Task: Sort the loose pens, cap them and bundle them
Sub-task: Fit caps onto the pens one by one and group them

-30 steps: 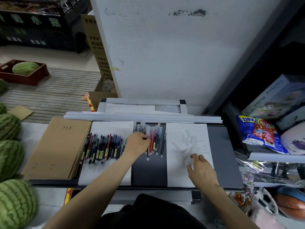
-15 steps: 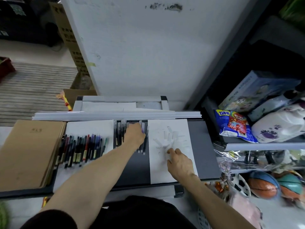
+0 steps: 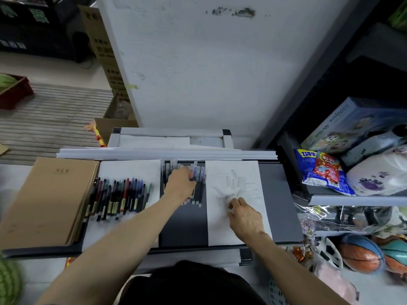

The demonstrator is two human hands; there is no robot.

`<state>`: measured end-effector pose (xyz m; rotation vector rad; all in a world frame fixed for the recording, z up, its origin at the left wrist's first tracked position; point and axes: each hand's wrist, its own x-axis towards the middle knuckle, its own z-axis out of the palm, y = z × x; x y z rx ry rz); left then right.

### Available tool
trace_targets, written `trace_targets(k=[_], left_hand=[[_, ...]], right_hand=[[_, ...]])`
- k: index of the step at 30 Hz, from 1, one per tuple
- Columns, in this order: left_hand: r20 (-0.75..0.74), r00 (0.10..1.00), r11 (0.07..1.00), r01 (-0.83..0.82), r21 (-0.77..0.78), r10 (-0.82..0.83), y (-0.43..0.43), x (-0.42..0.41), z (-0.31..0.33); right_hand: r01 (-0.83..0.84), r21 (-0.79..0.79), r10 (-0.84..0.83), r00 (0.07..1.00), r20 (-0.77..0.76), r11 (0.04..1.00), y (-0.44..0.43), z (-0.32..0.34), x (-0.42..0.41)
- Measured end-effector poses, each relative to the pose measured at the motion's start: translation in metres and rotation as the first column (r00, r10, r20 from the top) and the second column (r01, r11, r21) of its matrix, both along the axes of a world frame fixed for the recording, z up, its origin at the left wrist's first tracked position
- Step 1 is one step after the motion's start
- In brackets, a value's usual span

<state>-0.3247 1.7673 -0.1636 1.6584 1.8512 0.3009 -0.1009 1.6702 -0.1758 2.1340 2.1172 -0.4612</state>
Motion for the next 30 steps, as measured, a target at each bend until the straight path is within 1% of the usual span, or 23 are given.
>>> trace_targets(k=[3, 6, 9, 11, 14, 17, 21, 25, 27, 28, 30], left_hand=[[-0.048, 0.999, 0.999, 0.005, 0.034, -0.004, -0.013, -0.020, 0.003], [-0.093, 0.995, 0.997, -0.036, 0.072, 0.043, -0.028, -0.050, 0.005], [-0.217, 0.972, 0.995, -0.072, 0.070, 0.086, -0.042, -0.083, 0.005], [-0.309, 0.948, 0.997, -0.070, 0.043, 0.080, -0.046, -0.100, 0.002], [-0.400, 0.916, 0.999, -0.039, -0.020, 0.028, -0.051, -0.114, -0.007], [-0.403, 0.915, 0.999, -0.022, -0.045, 0.003, -0.056, -0.114, -0.015], [-0.420, 0.907, 0.999, -0.021, -0.035, 0.005, -0.058, -0.107, -0.019], [-0.435, 0.899, 0.998, -0.056, 0.009, 0.055, -0.064, -0.105, -0.012], [-0.395, 0.913, 0.995, -0.091, 0.048, 0.103, -0.069, -0.104, -0.003], [-0.338, 0.932, 0.991, -0.117, 0.070, 0.134, -0.072, -0.104, 0.002], [-0.154, 0.978, 0.987, -0.126, 0.097, 0.140, -0.083, -0.100, 0.014]], right_hand=[[-0.010, 0.052, 0.010, 1.000, -0.004, 0.999, 0.000, 0.003, -0.005], [0.005, 0.128, 0.003, 0.998, -0.062, 0.992, 0.002, 0.007, -0.008], [0.037, 0.104, -0.018, 0.984, -0.180, 0.994, 0.005, 0.009, -0.017], [0.089, 0.055, -0.066, 0.941, -0.333, 0.994, 0.006, 0.012, -0.026], [0.152, -0.006, -0.131, 0.832, -0.539, 0.988, 0.007, 0.022, -0.042], [0.190, -0.080, -0.191, 0.688, -0.701, 0.978, 0.005, 0.033, -0.057], [0.198, -0.171, -0.252, 0.520, -0.816, 0.965, 0.003, 0.049, -0.070], [0.161, -0.239, -0.282, 0.352, -0.893, 0.958, 0.005, 0.063, -0.075], [0.152, -0.278, -0.310, 0.279, -0.909, 0.949, 0.006, 0.070, -0.075], [0.149, -0.299, -0.327, 0.233, -0.916, 0.943, 0.007, 0.073, -0.075], [0.156, -0.337, -0.357, 0.130, -0.925, 0.929, 0.007, 0.079, -0.074]])
